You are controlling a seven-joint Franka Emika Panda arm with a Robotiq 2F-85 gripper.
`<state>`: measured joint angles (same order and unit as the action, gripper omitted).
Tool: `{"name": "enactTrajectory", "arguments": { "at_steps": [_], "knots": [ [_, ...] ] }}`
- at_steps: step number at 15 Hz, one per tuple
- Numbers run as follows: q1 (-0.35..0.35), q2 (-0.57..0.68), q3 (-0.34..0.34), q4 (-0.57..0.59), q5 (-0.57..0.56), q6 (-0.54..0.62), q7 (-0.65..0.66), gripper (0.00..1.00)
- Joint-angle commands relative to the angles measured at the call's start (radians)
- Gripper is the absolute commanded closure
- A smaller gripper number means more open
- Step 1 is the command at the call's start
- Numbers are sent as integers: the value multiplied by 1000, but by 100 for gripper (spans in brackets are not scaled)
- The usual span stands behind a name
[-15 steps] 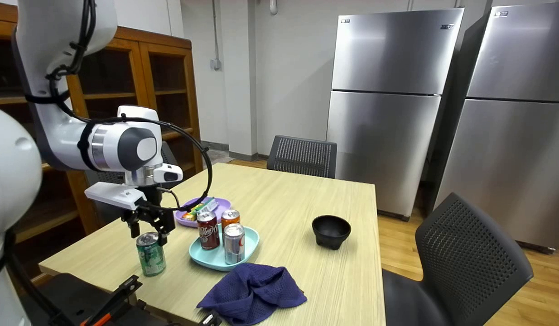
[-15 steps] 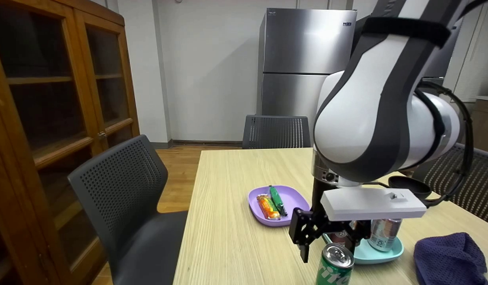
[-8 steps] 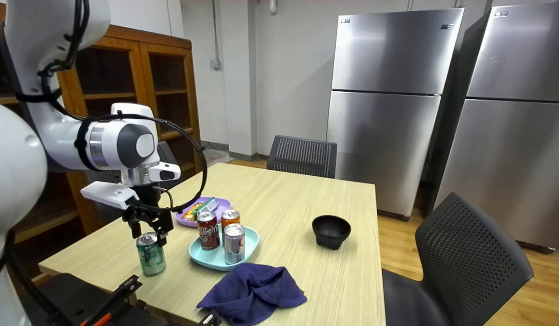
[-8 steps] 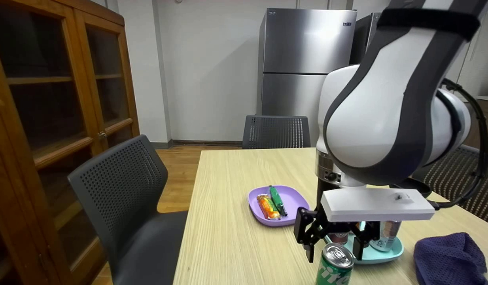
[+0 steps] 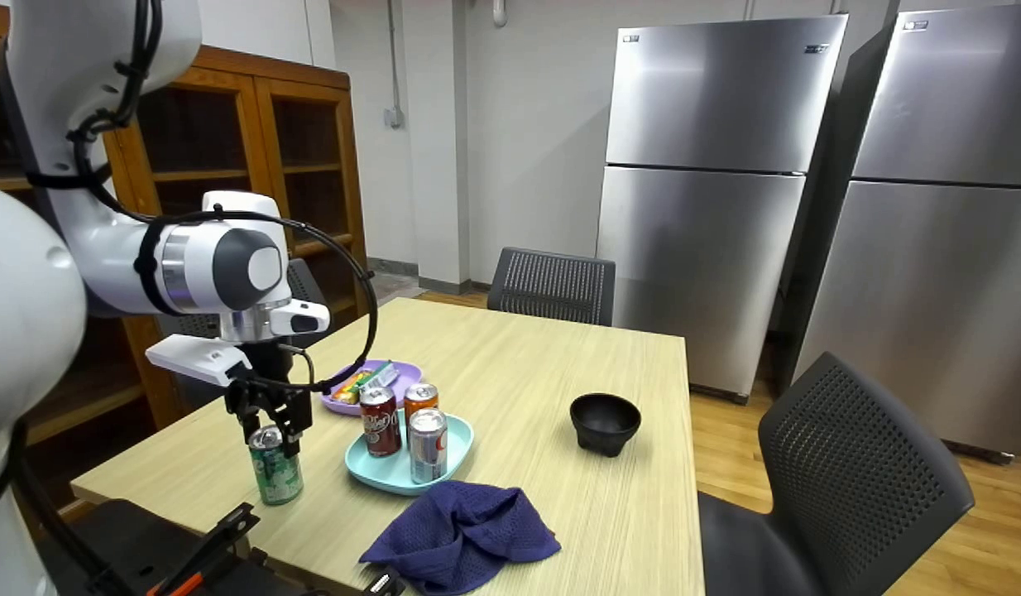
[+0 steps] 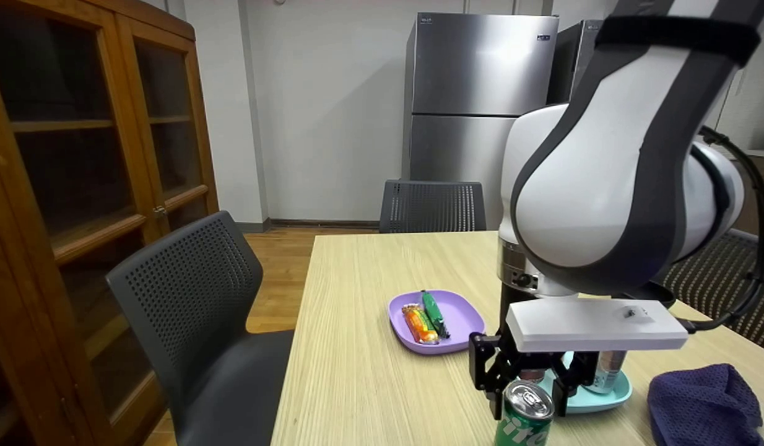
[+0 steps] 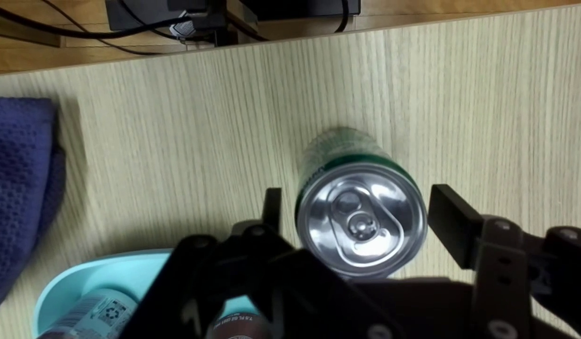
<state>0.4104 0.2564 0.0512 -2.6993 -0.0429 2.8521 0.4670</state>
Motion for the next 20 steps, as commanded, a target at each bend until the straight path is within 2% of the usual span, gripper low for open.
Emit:
{"name": "enactTrajectory", "arguments": {
  "at_steps": [1, 3, 10, 15, 16, 20],
  "knots": [
    [4, -28, -10, -15, -31, -16, 26, 51],
    [2, -27, -10, -14, -31, -13, 24, 62],
    [31, -152, -47, -77, -121, -18, 100, 62],
    [-39, -235, -31, -117, -150, -47, 135, 62],
    [-58, -211, -26, -75, -145, -64, 132, 62],
    [-121, -246, -25, -81, -156, -93, 137, 62]
  ]
}}
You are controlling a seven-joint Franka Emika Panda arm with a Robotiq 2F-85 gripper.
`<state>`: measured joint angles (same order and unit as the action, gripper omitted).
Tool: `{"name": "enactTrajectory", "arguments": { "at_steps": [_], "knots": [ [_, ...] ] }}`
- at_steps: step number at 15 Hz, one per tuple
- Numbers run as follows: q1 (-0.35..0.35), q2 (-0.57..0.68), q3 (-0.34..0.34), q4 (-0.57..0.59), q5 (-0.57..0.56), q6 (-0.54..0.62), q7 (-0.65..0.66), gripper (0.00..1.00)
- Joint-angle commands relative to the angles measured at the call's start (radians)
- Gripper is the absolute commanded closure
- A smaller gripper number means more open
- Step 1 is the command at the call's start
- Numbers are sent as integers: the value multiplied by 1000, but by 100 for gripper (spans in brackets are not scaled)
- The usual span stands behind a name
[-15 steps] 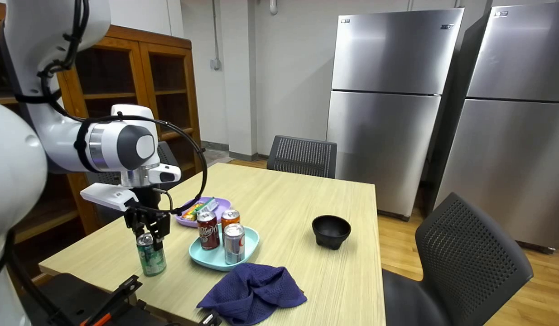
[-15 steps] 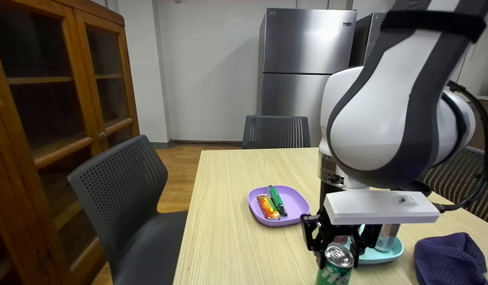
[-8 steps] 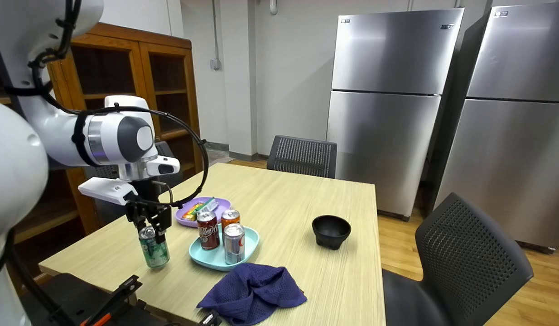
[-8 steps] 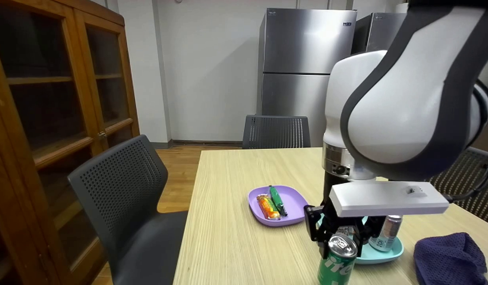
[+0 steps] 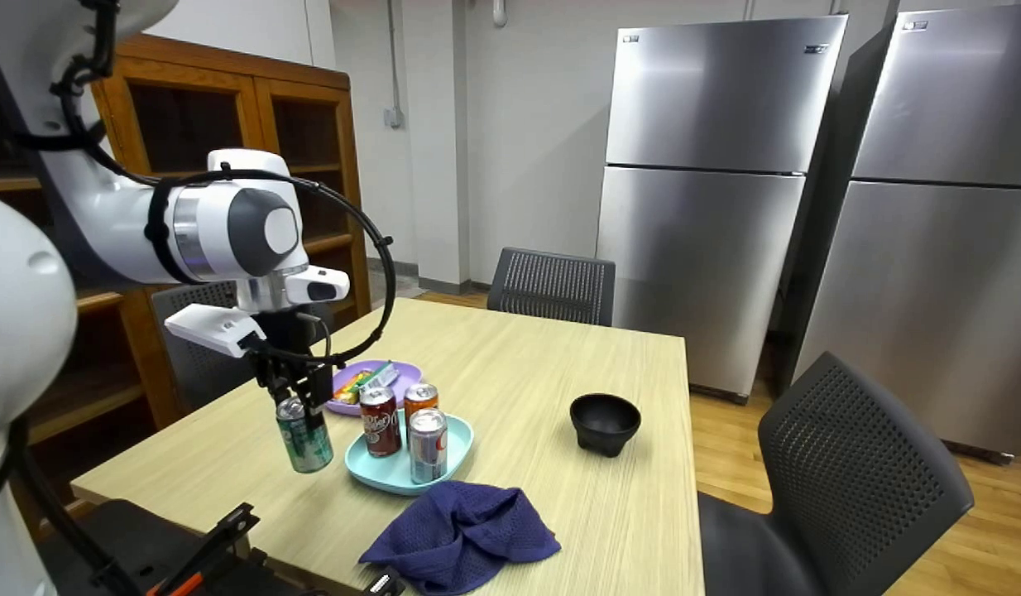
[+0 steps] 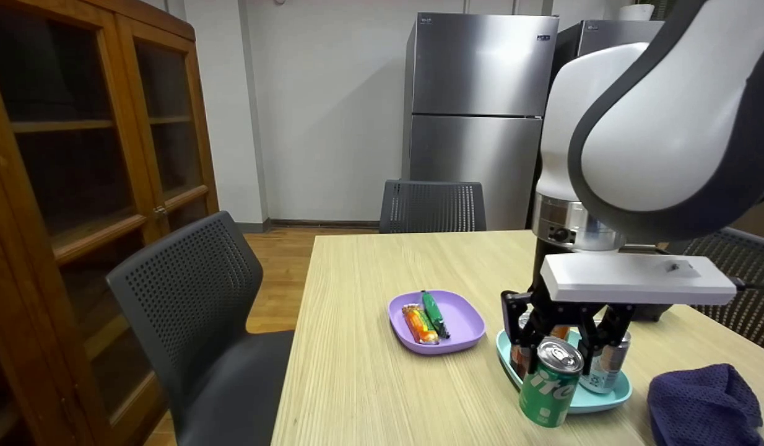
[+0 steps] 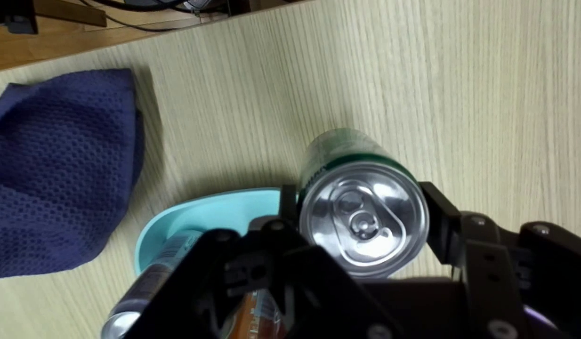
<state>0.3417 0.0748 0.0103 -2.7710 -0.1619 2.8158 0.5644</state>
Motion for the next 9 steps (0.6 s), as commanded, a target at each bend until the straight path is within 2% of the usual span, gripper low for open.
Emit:
{"name": "enactTrajectory", "arguments": {
  "at_steps": [1, 9],
  "knots": [
    [-68, -71, 15, -12, -38, -61, 40, 62],
    [-182, -56, -2, -6, -23, -57, 12, 62]
  ]
}}
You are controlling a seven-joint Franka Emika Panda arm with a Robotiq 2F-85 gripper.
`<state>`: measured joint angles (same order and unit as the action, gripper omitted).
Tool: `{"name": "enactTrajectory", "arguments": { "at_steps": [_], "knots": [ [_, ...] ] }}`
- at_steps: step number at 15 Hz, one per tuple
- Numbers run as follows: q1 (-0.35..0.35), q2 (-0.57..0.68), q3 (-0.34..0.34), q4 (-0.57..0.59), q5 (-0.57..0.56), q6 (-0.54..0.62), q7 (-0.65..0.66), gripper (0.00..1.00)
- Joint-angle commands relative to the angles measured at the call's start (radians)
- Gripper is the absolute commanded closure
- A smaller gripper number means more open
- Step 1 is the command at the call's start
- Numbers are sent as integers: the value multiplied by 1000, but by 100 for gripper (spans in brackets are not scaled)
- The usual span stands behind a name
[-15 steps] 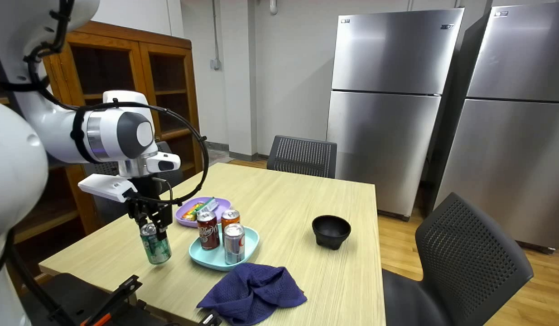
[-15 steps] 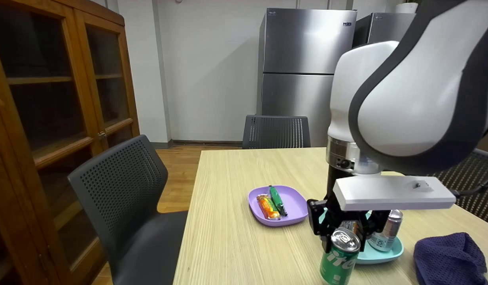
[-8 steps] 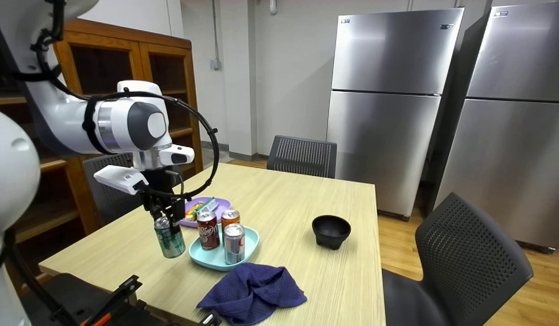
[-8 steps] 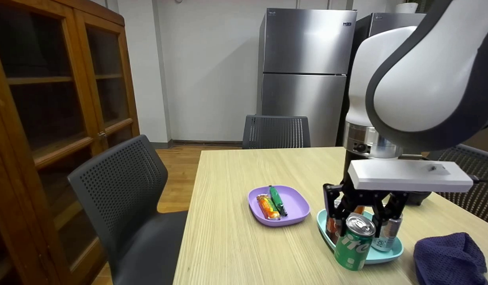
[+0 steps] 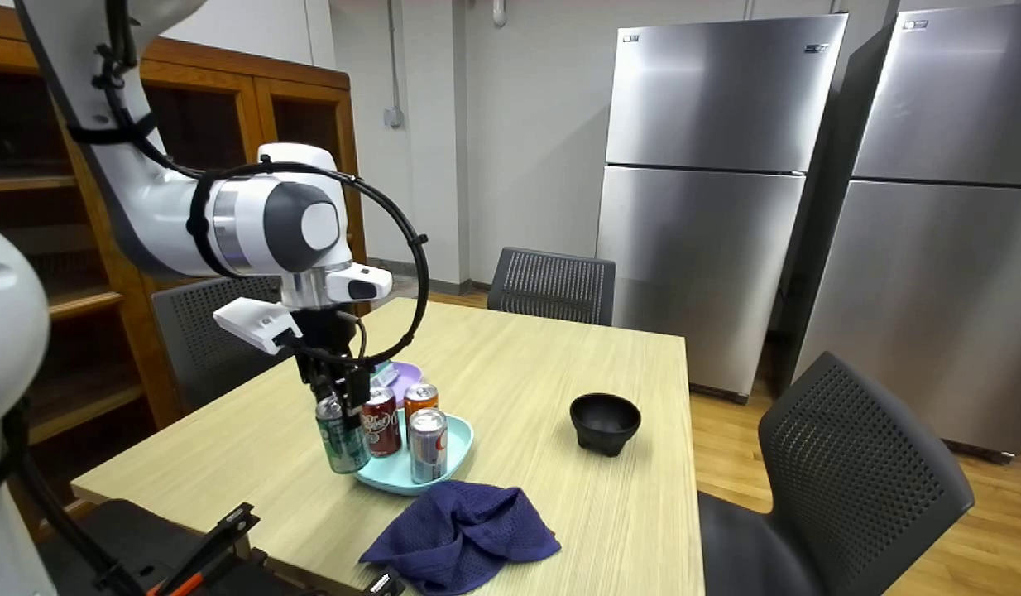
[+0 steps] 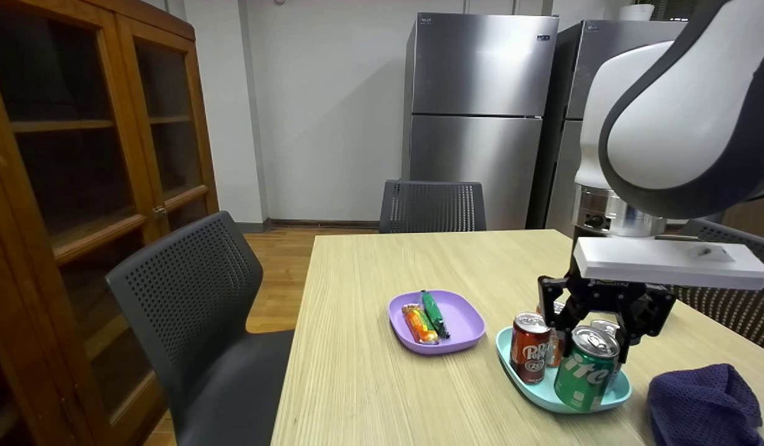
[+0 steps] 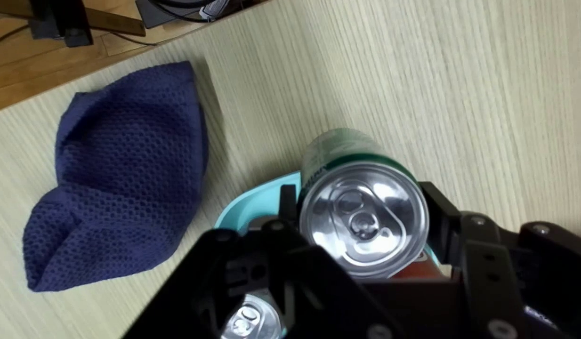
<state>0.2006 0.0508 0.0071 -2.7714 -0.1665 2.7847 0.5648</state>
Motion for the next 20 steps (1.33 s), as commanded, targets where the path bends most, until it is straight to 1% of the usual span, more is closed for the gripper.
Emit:
{"name": "enactTrajectory", "arguments": {
  "at_steps": [1, 7, 16, 20],
  "knots": [
    [-51, -29, -2, -4, -16, -24, 9, 62],
    [-94, 5, -9, 16, 10, 10, -30, 62],
    [-94, 52, -19, 50, 21, 53, -26, 62],
    [-91, 91, -24, 72, 48, 67, -39, 62]
  ]
}}
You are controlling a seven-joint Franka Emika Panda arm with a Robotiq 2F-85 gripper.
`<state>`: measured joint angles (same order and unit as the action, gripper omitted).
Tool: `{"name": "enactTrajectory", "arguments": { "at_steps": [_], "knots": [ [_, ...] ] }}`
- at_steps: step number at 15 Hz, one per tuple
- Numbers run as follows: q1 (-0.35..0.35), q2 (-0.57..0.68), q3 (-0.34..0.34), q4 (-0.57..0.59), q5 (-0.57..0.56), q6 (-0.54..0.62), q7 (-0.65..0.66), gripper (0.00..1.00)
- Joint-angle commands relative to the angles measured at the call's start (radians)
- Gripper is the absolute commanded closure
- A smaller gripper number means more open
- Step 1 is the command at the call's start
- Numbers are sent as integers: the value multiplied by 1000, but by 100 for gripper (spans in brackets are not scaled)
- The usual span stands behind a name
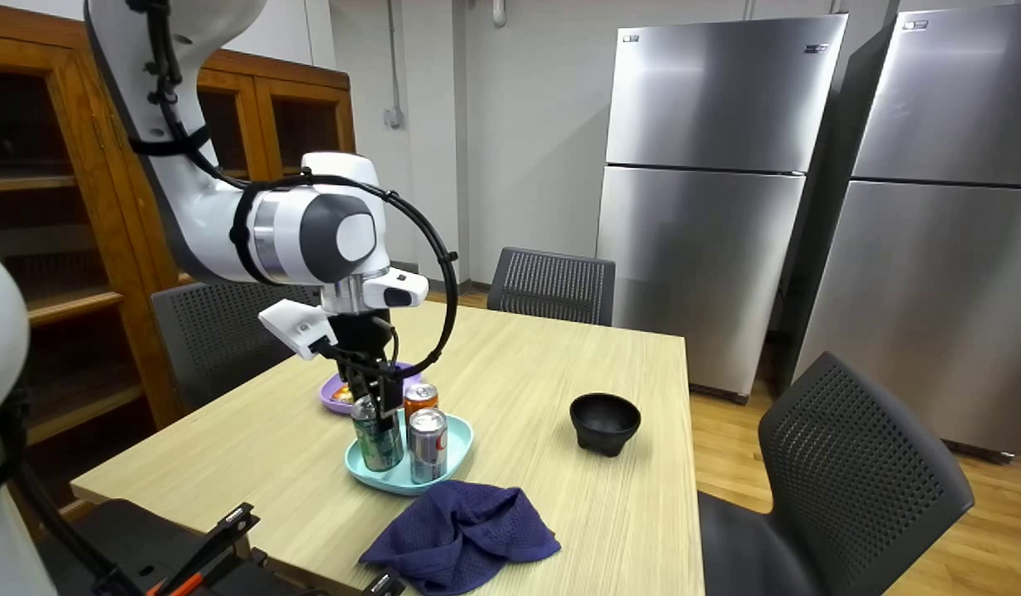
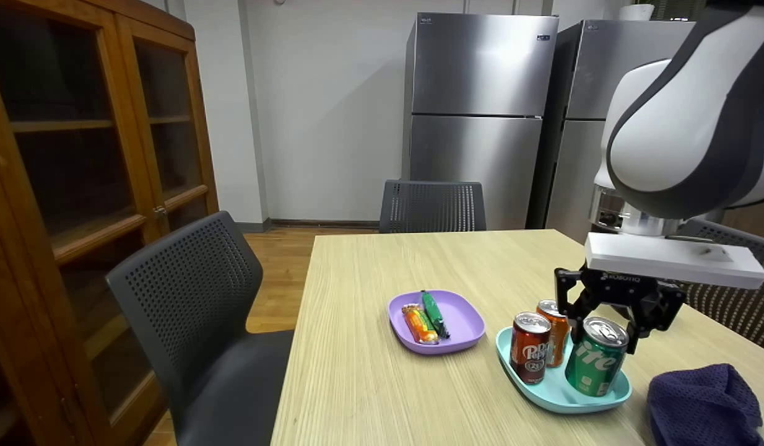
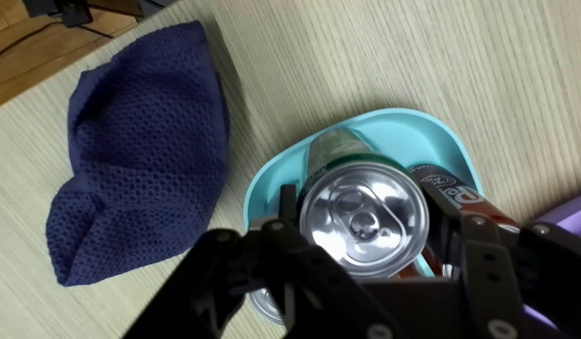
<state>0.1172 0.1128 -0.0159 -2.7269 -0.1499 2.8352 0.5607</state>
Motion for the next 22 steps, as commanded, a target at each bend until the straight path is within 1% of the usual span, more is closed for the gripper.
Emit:
{"name": "enactTrajectory", "arguments": {
  "at_steps": [1, 8, 13, 19, 20, 21, 22],
  "knots": [
    [-5, 40, -3, 34, 36, 20, -36, 62],
    [-2, 102, -10, 62, 105, 58, -88, 62],
    [2, 121, -10, 72, 155, 65, -118, 62],
    [-2, 142, -3, 85, 189, 59, -145, 62],
    [-5, 144, 1, 89, 199, 49, -152, 20],
    [0, 143, -1, 91, 199, 43, -152, 11],
    [1, 140, 0, 91, 201, 41, -155, 4]
  ]
}}
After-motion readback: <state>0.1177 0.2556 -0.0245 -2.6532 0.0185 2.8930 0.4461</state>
